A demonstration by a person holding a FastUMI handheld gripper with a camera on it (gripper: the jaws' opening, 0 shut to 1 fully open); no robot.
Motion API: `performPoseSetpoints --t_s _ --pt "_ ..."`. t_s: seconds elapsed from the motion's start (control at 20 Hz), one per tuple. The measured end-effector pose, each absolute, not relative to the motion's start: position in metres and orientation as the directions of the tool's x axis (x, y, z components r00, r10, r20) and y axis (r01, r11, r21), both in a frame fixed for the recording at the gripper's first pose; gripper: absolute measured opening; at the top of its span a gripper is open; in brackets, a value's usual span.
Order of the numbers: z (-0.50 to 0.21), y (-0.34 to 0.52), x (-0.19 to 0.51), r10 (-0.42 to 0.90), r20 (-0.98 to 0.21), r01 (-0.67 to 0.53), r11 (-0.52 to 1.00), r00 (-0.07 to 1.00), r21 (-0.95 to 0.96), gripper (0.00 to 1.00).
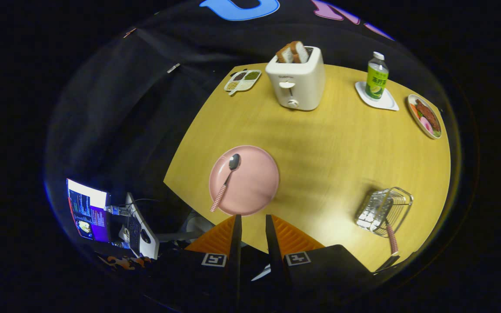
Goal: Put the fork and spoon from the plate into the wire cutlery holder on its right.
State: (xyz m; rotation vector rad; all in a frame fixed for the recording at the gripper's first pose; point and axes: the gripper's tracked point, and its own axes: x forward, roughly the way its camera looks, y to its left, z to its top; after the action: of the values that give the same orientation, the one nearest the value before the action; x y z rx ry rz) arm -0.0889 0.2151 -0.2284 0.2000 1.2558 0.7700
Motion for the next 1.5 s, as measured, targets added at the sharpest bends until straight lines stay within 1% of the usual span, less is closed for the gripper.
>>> performPoseSetpoints --t_s 0.2,0.45,0.8,0.95,1.1,1.15,1.2,1.25,1.3,1.35,1.5 --pt "-0.245 0.291 -0.11 0.671 -0.742 -0.381 0.689 0.012 0.617 0.34" --pt "-0.287 0.344 -0.113 0.639 -0.769 -0.344 0.715 -0.034 0.609 0.35" --pt "-0.344 0.366 -0.118 0.541 -0.836 -0.295 0.787 -0.092 0.542 0.34" --pt "-0.361 0.374 -0.12 0.504 -0.857 -0.308 0.802 -0.108 0.511 0.34" --pt "-0.383 0.371 -0.12 0.439 -0.893 -0.332 0.831 -0.102 0.446 0.34" --pt "-0.387 0.369 -0.12 0.426 -0.898 -0.331 0.837 -0.107 0.436 0.32" --pt "-0.391 0.368 -0.122 0.421 -0.9 -0.327 0.839 -0.117 0.435 0.26" --pt "-0.391 0.367 -0.119 0.428 -0.896 -0.319 0.839 -0.117 0.442 0.17" --pt "-0.389 0.363 -0.119 0.433 -0.894 -0.322 0.835 -0.114 0.446 0.16" --pt "-0.386 0.359 -0.12 0.447 -0.886 -0.329 0.824 -0.125 0.462 0.13" --pt "-0.367 0.351 -0.118 0.506 -0.852 -0.311 0.795 -0.135 0.521 0.13"
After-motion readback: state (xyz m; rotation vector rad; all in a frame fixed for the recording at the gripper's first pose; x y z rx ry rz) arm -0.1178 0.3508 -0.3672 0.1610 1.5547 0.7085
